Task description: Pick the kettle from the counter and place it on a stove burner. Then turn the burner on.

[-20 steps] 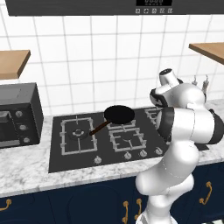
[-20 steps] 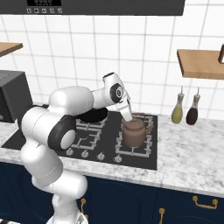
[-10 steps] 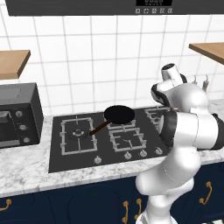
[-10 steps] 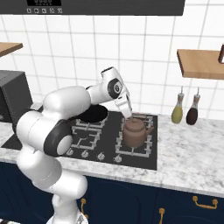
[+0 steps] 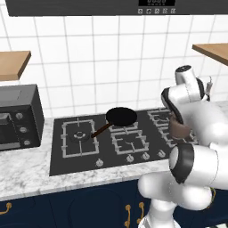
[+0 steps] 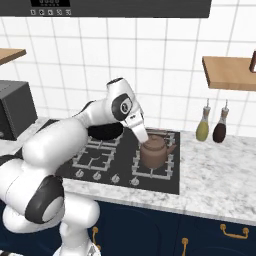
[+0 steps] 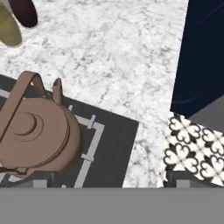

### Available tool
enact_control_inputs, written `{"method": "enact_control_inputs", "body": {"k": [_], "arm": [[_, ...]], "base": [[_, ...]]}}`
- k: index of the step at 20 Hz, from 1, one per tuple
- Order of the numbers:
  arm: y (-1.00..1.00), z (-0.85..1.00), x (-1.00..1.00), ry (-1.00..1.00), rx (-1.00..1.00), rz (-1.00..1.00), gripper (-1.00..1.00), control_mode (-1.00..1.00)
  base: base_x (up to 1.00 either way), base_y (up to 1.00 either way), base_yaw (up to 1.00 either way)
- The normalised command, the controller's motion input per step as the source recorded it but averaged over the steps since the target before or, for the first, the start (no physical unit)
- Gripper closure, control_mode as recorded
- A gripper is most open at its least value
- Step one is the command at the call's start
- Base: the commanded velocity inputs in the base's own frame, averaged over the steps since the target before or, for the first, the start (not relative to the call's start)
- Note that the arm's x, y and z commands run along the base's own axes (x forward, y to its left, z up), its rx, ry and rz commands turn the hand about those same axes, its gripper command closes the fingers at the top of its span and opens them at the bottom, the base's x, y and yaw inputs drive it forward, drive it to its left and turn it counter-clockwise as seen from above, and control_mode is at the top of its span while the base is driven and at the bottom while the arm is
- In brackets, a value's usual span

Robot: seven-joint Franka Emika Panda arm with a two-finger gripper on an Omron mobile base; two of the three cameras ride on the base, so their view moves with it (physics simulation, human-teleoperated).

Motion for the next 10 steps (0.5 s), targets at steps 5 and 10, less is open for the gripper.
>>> {"method": "enact_control_inputs", "body": {"k": [5,10], "arm": [[0.54,-0.09,-0.85,-0.03,0.04,0.50,-1.00,-1.00],[0.43,-0.67,-0.34,0.00,0.21,0.56,-1.00,-1.00]], "base": [[0.00,0.00,0.00],[0.00,0.00,0.00]]}}
